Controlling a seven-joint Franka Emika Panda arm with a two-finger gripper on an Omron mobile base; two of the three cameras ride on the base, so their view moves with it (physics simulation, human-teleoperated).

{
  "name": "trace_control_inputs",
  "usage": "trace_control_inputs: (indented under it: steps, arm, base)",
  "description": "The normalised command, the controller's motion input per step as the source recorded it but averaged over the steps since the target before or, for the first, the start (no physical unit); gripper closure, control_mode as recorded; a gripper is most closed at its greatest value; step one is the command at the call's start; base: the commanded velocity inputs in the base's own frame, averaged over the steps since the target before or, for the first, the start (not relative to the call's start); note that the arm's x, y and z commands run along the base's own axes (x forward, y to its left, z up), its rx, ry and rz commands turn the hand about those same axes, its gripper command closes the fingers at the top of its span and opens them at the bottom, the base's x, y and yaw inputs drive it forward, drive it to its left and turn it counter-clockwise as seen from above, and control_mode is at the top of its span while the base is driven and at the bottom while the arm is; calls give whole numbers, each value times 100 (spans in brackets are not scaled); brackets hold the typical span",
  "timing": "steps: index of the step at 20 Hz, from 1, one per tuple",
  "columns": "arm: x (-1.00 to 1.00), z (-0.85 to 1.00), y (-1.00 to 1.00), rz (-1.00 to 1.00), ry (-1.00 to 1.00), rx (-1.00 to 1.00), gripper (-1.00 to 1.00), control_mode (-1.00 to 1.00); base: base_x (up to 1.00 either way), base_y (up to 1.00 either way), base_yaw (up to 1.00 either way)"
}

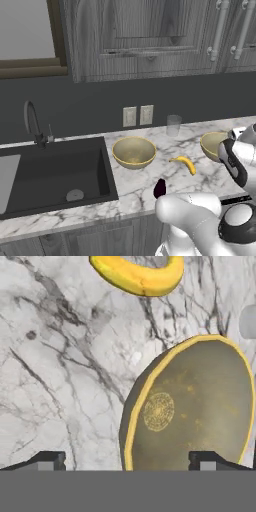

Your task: Pick both bowls and place them on the counter. Then place the banana in one bowl and place the eggplant in the other bowl.

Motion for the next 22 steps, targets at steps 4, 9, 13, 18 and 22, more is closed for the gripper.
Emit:
trace_control_inputs:
  steps: [4, 9, 13, 18, 22]
  arm:
    - [-26, 38, 58, -17, 0, 1, -100, -100]
    - [-33, 13, 65, -20, 0, 7, -100, -100]
    - [-35, 1, 60, -24, 0, 14, -100, -100]
    - [-46, 7, 51, -31, -3, 18, -100, -100]
    - [-42, 23, 59, -37, -4, 19, -100, -100]
  base:
    - [0, 0, 0]
    - [0, 0, 0]
    - [0, 0, 0]
    - [0, 0, 0]
    - [0, 0, 0]
